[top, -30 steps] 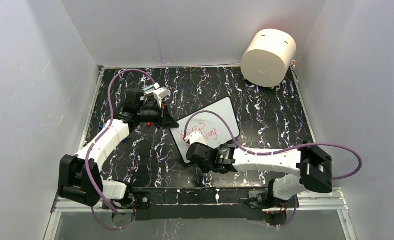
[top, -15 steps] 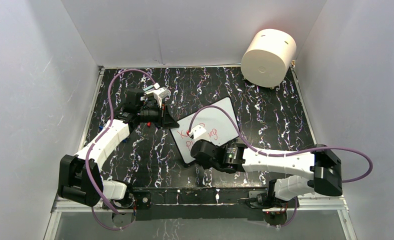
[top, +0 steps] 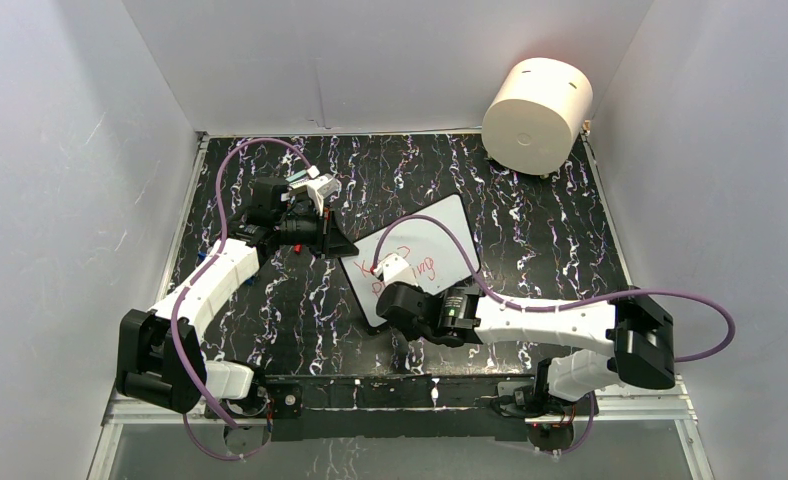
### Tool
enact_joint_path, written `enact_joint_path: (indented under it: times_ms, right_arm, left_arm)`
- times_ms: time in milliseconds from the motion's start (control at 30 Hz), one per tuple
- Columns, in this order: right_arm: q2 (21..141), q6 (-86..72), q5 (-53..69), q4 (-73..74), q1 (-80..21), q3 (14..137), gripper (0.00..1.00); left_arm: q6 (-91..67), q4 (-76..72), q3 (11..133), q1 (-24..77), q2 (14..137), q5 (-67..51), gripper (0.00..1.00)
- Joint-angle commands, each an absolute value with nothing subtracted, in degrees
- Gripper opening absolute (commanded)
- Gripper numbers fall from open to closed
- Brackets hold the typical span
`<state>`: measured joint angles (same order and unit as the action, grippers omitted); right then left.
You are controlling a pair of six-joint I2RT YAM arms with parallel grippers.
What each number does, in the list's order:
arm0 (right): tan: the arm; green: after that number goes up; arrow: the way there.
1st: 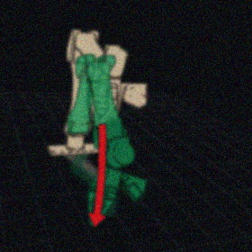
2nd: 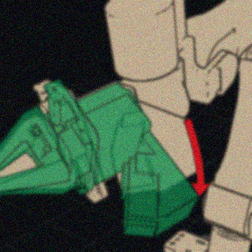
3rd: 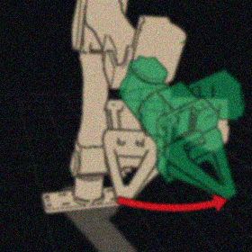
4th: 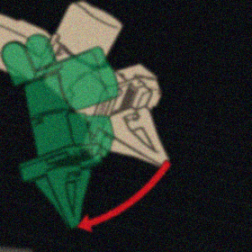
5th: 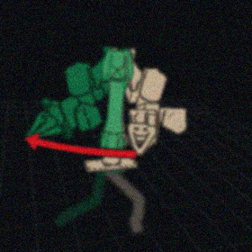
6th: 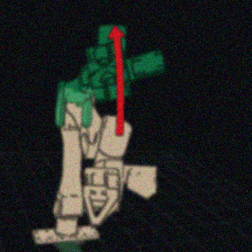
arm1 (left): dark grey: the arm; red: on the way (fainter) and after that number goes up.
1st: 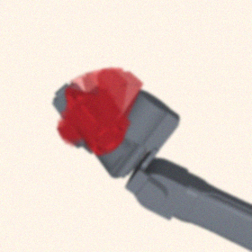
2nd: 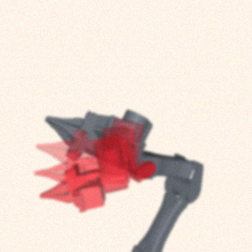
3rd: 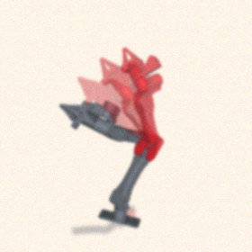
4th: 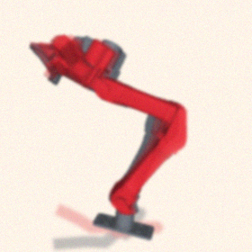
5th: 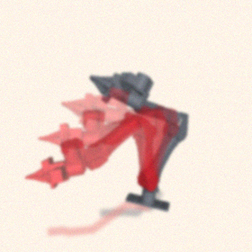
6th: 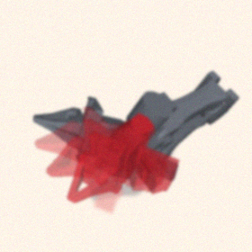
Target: Write a sentence on the whiteboard
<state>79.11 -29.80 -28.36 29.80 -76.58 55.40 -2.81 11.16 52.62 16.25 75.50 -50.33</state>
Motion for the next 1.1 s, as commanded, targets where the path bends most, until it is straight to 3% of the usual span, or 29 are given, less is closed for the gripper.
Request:
enact_joint_path:
  times_ms: [0,1067]
  right_arm:
    - [79.6,-29.9,-29.7,29.0,-76.7,56.4,0.00]
    - [76.9,-32.2,-34.5,31.1,-76.5,54.9,0.00]
  left_arm:
    - [-1.7,14.3,51.6,16.6,77.1,-43.1,0.00]
    - [-1.7,14.5,51.5,16.7,76.9,-42.8,0.00]
